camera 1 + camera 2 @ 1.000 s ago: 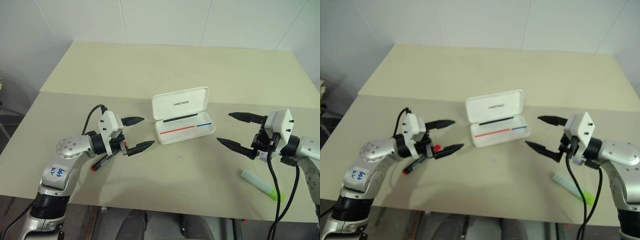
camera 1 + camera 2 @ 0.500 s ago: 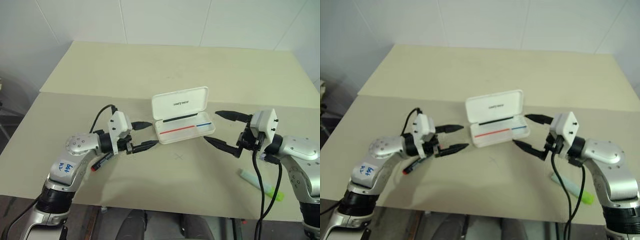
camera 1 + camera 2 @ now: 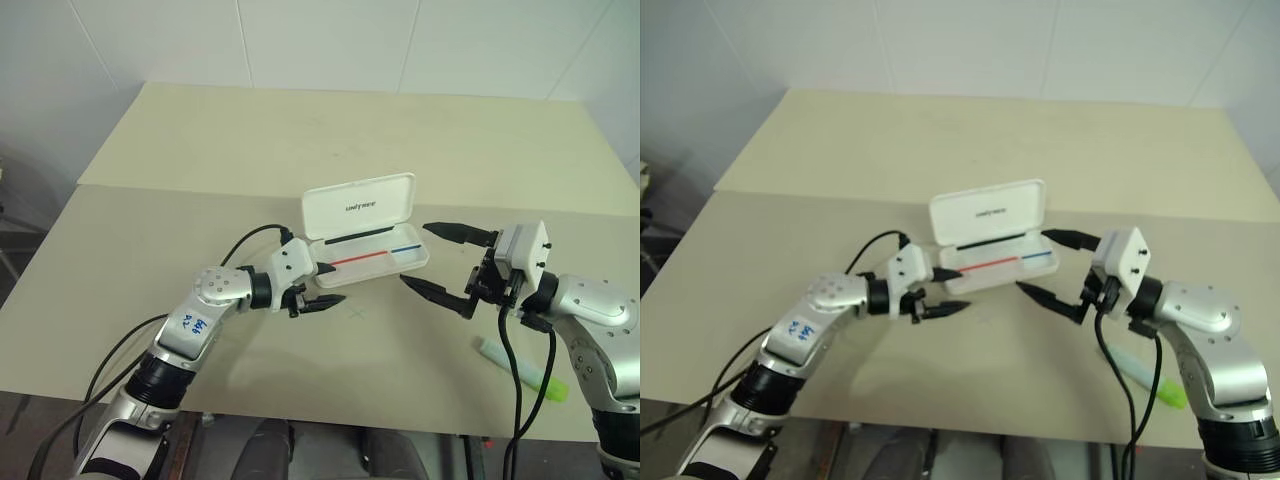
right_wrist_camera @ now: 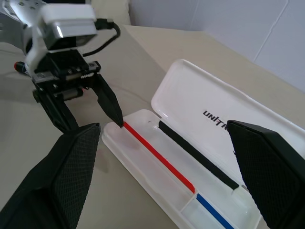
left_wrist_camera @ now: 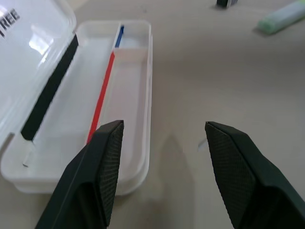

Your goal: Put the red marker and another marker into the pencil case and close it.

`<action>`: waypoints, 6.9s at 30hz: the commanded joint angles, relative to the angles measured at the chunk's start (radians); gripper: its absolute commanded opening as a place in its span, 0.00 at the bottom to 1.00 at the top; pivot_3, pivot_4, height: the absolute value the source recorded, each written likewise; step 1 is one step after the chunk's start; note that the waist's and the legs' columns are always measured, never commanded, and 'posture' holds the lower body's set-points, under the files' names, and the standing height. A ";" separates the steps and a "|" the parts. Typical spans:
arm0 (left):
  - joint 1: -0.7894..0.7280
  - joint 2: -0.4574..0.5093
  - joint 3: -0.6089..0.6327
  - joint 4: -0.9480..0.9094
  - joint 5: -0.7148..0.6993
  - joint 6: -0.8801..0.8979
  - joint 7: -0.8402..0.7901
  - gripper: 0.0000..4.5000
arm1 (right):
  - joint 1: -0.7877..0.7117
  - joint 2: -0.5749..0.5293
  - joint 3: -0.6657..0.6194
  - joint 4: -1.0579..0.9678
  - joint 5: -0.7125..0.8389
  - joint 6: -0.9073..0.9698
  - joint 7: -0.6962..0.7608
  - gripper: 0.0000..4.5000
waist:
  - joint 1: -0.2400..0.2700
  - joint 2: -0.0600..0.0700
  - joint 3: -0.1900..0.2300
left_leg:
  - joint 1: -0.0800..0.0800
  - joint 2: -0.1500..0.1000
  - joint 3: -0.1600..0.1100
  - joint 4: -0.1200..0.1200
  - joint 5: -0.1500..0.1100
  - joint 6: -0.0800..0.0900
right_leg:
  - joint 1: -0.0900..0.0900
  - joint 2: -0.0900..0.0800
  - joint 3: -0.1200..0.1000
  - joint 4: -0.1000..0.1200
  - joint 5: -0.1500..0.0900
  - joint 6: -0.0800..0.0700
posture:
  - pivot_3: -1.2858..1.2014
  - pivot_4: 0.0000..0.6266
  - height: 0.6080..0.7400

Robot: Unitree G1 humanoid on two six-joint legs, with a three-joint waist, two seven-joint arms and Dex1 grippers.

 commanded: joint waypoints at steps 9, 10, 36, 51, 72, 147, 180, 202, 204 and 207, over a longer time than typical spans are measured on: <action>-0.058 -0.065 -0.034 0.087 0.074 -0.037 -0.006 0.63 | 0.055 -0.008 -0.063 -0.126 0.020 0.016 -0.070 1.00 | 0.000 0.000 0.000 | 0.000 0.000 0.000 0.003 0.000 0.000 | 0.000 0.000 0.000 0.002 0.000 0.000 | 0.52 0.24 1.00; -0.062 -0.068 -0.039 0.093 0.080 -0.033 -0.007 0.63 | 0.058 -0.007 -0.066 -0.131 0.021 0.019 -0.073 1.00 | 0.000 0.000 0.000 | 0.000 0.000 0.000 0.003 0.000 0.000 | 0.000 0.000 0.000 0.002 0.000 0.000 | 0.52 0.24 1.00; -0.055 0.043 -0.027 -0.027 0.084 0.000 -0.164 0.01 | 0.120 -0.088 -0.151 -0.122 0.065 0.054 -0.019 1.00 | -0.001 0.000 0.000 | -0.001 0.000 0.000 0.005 0.000 0.000 | 0.000 0.000 0.000 0.004 0.000 0.000 | 0.52 0.24 1.00; 0.049 0.144 -0.034 -0.117 0.031 -0.072 -0.311 0.01 | 0.299 -0.130 -0.286 -0.199 0.108 0.098 0.015 1.00 | 0.000 0.000 0.000 | -0.001 0.000 0.001 0.006 0.000 0.001 | 0.001 0.000 0.000 0.003 0.000 0.000 | 0.52 0.24 1.00; 0.003 0.120 0.025 -0.201 -0.041 0.084 -0.287 0.59 | 0.229 -0.107 -0.211 -0.208 0.108 0.118 -0.032 1.00 | 0.000 0.000 0.000 | -0.002 0.000 0.000 0.008 0.000 0.001 | 0.001 -0.001 0.000 0.001 0.000 0.000 | 0.52 0.24 1.00; 0.552 0.181 0.514 -0.142 -0.259 -0.260 -0.159 0.14 | -0.107 -0.037 0.024 -0.127 0.113 0.128 0.013 1.00 | -0.001 0.010 -0.009 | -0.004 0.022 0.030 0.000 0.004 0.002 | 0.002 0.001 -0.001 -0.013 0.003 -0.018 | 0.52 0.24 1.00; -0.141 -0.059 -0.025 0.166 0.095 -0.308 -0.270 0.14 | 0.185 -0.049 -0.183 -0.374 0.133 0.189 -0.183 1.00 | -0.001 0.006 -0.008 | -0.003 0.020 0.032 -0.003 0.003 0.002 | 0.002 0.001 -0.001 -0.010 0.007 0.001 | 0.52 0.24 1.00; -0.137 -0.087 -0.046 0.181 0.158 -0.345 -0.223 0.57 | 0.171 -0.057 -0.180 -0.408 0.155 0.211 -0.216 1.00 | 0.001 0.005 -0.008 | -0.004 0.019 0.032 -0.002 0.003 0.002 | 0.002 0.000 -0.001 -0.010 0.007 0.001 | 0.52 0.24 1.00; -0.133 -0.083 -0.042 0.160 0.154 -0.327 -0.223 0.57 | 0.164 -0.055 -0.173 -0.403 0.154 0.211 -0.217 1.00 | 0.001 0.005 -0.008 | -0.004 0.019 0.032 -0.001 0.003 0.002 | 0.002 0.000 -0.001 -0.010 0.007 0.001 | 0.52 0.24 1.00; -0.117 -0.074 -0.021 0.100 0.113 -0.256 -0.235 0.57 | 0.158 -0.050 -0.162 -0.396 0.152 0.211 -0.218 1.00 | 0.001 0.005 -0.008 | -0.004 0.019 0.032 -0.001 0.003 0.002 | 0.002 0.000 -0.001 -0.010 0.007 0.001 | 0.52 0.24 1.00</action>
